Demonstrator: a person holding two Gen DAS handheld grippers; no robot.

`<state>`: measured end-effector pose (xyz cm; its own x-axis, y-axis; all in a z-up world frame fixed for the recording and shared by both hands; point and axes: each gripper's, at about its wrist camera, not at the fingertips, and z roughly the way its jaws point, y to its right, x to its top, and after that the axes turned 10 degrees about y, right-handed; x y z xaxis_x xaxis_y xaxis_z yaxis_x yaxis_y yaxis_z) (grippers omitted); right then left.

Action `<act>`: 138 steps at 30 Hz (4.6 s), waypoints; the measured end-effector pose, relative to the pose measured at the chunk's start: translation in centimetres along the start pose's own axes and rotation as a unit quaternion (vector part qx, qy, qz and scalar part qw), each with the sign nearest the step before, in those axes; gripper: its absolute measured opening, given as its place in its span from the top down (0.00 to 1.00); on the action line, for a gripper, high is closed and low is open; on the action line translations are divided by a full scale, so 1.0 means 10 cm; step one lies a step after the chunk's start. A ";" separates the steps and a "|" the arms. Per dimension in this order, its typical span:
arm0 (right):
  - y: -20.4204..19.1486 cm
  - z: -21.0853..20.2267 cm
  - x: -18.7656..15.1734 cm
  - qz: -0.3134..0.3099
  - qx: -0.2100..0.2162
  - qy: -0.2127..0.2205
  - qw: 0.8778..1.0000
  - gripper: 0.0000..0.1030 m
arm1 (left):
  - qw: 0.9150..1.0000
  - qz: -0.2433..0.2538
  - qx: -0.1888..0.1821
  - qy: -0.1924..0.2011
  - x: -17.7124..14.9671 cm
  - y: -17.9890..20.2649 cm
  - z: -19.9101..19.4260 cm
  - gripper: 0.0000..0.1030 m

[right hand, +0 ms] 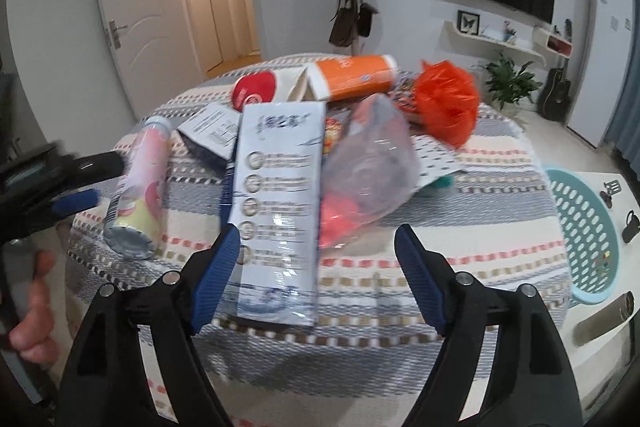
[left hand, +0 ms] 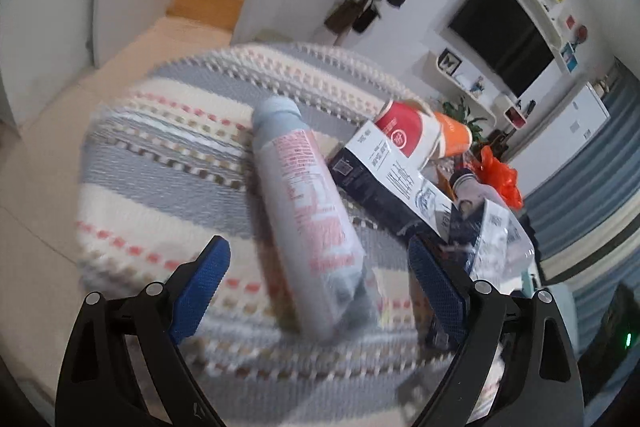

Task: Collect trash
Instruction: 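Grasp the white spray can with the left tool while the right tool grasps the milk carton, then carry the spray can and milk carton over the blue basket and release both, then move both tools back over the table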

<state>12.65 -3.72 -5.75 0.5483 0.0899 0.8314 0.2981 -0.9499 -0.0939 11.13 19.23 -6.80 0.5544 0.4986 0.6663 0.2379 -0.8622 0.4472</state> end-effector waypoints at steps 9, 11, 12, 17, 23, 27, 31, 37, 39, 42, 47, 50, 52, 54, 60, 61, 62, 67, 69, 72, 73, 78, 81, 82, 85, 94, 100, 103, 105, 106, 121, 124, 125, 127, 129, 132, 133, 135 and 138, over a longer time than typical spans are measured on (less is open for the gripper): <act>-0.15 0.34 -0.01 -0.002 0.000 -0.048 0.999 0.23 | 0.998 0.006 0.053 -0.019 0.04 0.03 0.40 0.32; -0.14 0.39 0.00 0.007 0.003 -0.053 0.999 0.24 | 0.998 0.023 0.063 -0.020 0.03 0.07 0.42 0.37; -0.14 0.40 0.00 0.009 0.004 -0.053 0.999 0.28 | 0.998 0.021 0.053 -0.023 0.03 0.07 0.42 0.44; -0.16 0.39 0.03 0.007 0.033 -0.058 0.998 0.43 | 0.999 0.020 0.040 -0.020 0.05 0.13 0.40 0.51; -0.13 0.10 0.17 0.021 0.084 -0.021 0.996 0.43 | 1.000 0.011 0.014 0.018 0.08 0.22 0.10 0.53; -0.03 -0.14 0.31 0.031 0.096 0.015 0.995 0.43 | 0.999 0.020 -0.009 0.046 0.14 0.38 -0.10 0.54; 0.17 -0.30 0.43 0.045 0.088 0.046 0.994 0.43 | 0.996 0.030 -0.040 0.067 0.20 0.61 -0.26 0.54; 0.66 -0.48 0.63 0.073 0.049 0.088 0.992 0.43 | 0.990 0.064 -0.084 0.089 0.22 1.13 -0.37 0.54; 0.89 -0.55 0.67 0.088 0.031 0.102 0.990 0.43 | 0.988 0.076 -0.101 0.092 0.22 1.36 -0.37 0.54; 1.24 -0.64 0.70 0.106 0.001 0.118 0.987 0.43 | 0.983 0.099 -0.121 0.096 0.22 1.74 -0.32 0.54; 1.92 -0.68 0.69 0.145 -0.055 0.130 0.979 0.43 | 0.975 0.134 -0.158 0.083 0.11 2.40 -0.11 0.54; 2.34 -0.67 0.63 0.175 -0.085 0.125 0.973 0.43 | 0.970 0.155 -0.175 0.069 -0.01 2.75 0.08 0.54; 2.61 -0.63 0.58 0.191 -0.113 0.116 0.968 0.43 | 0.967 0.166 -0.185 0.055 -0.10 2.96 0.24 0.54; 2.84 -0.56 0.50 0.207 -0.134 0.103 0.964 0.43 | 0.963 0.178 -0.198 0.039 -0.21 3.15 0.45 0.54; 3.57 -0.25 0.13 0.253 -0.189 0.045 0.948 0.43 | 0.953 0.201 -0.228 -0.003 -0.61 3.62 1.03 0.54; 3.68 -0.16 0.03 0.260 -0.197 0.030 0.945 0.43 | 0.951 0.204 -0.230 -0.011 -0.68 3.68 1.13 0.54; 3.74 -0.10 -0.04 0.266 -0.200 0.020 0.943 0.43 | 0.950 0.207 -0.233 -0.023 -0.76 3.74 1.25 0.54; 3.96 0.11 -0.44 0.289 -0.217 -0.030 0.932 0.43 | 0.943 0.226 -0.232 -0.078 -1.13 3.96 1.70 0.54; 4.04 0.18 -0.55 0.296 -0.219 -0.049 0.928 0.43 | 0.940 0.236 -0.226 -0.099 -1.27 4.01 1.85 0.54; 4.10 0.22 -0.69 0.301 -0.223 -0.068 0.925 0.43 | 0.936 0.249 -0.216 -0.126 -1.45 4.06 2.04 0.54; 4.11 0.22 -0.71 0.302 -0.219 -0.068 0.925 0.43 | 0.934 0.254 -0.211 -0.136 -1.51 4.07 2.10 0.54; 4.10 0.17 -0.68 0.299 -0.216 -0.069 0.927 0.43 | 0.930 0.265 -0.198 -0.161 -1.65 4.05 2.24 0.54; 4.08 0.15 -0.69 0.299 -0.215 -0.070 0.927 0.43 | 0.930 0.265 -0.191 -0.169 -1.68 4.00 2.29 0.54; 4.07 0.14 -0.68 0.299 -0.214 -0.071 0.927 0.43 | 0.930 0.264 -0.189 -0.172 -1.69 3.98 2.30 0.55; 4.07 0.12 -0.69 0.309 -0.202 -0.073 0.926 0.39 | 0.931 0.257 -0.190 -0.174 -1.68 3.93 2.27 0.42; 3.95 -0.08 -0.57 0.306 -0.200 -0.052 0.929 0.36 | 0.938 0.247 -0.198 -0.140 -1.51 3.83 1.95 0.35; 3.59 -0.19 -0.33 0.270 -0.184 -0.029 0.945 0.36 | 0.946 0.235 -0.199 -0.098 -1.30 3.59 1.57 0.35; 3.35 -0.23 -0.17 0.246 -0.170 -0.015 0.954 0.36 | 0.951 0.224 -0.200 -0.068 -1.12 3.41 1.31 0.35; 3.17 -0.26 -0.05 0.230 -0.159 -0.004 0.960 0.36 | 0.956 0.216 -0.194 -0.042 -0.98 3.25 1.10 0.35; 3.03 -0.27 0.02 0.217 -0.151 0.002 0.965 0.36 | 0.958 0.213 -0.190 -0.032 -0.92 3.19 1.03 0.35; 1.38 0.04 0.56 0.101 -0.035 0.009 0.994 0.36 | 0.988 0.149 -0.022 0.047 -0.27 1.37 0.31 0.30; 1.14 0.12 0.60 0.084 -0.026 0.003 0.996 0.36 | 0.988 0.150 -0.015 0.034 -0.27 1.16 0.33 0.30; 1.08 0.15 0.61 0.079 -0.025 0.001 0.997 0.36 | 0.988 0.153 -0.011 0.031 -0.28 1.14 0.35 0.30; 1.01 0.19 0.61 0.075 -0.023 -0.003 0.997 0.36 | 0.985 0.169 -0.005 0.017 -0.31 1.16 0.44 0.30; 0.96 0.21 0.63 0.073 -0.023 -0.007 0.997 0.36 | 0.983 0.186 0.008 0.012 -0.38 1.23 0.51 0.30; 0.96 0.24 0.63 0.071 -0.028 -0.008 0.997 0.36 | 0.978 0.210 0.013 0.004 -0.47 1.33 0.60 0.30; 0.98 0.25 0.63 0.072 -0.028 -0.010 0.997 0.36 | 0.976 0.217 0.022 0.001 -0.49 1.34 0.63 0.30; 1.00 0.27 0.64 0.078 -0.024 -0.013 0.997 0.36 | 0.974 0.225 0.039 0.000 -0.52 1.35 0.64 0.30; 0.97 0.30 0.66 0.078 -0.015 -0.017 0.997 0.36 | 0.975 0.216 0.047 0.001 -0.51 1.25 0.58 0.35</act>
<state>21.51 -11.45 -2.79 0.6120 -0.0492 0.7893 0.1838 -0.9619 -0.2025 15.92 5.40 -8.04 0.6178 0.0864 0.7816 0.0536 -0.9963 0.0677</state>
